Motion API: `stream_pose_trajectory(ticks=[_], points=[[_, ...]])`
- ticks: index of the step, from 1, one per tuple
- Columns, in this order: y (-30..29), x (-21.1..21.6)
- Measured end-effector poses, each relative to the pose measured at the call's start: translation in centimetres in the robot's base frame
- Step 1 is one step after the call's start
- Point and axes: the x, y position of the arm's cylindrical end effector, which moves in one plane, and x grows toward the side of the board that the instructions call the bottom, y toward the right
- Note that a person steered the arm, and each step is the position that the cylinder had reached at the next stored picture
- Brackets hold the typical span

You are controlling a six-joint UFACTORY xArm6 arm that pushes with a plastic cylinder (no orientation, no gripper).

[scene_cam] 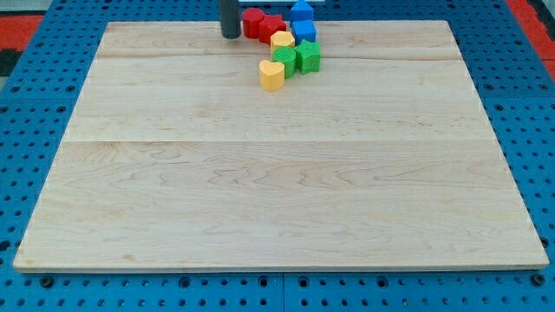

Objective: Nudge the group of blocks up a bit

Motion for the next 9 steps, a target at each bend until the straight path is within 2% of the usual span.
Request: stream_pose_trajectory(ticks=[2,3,4,7,8,9], points=[[7.0,-2.1],[4.9,-2.4],[-0.6,-1.0],[-2.1,0.0],[-3.0,1.9],[-3.6,8.2]])
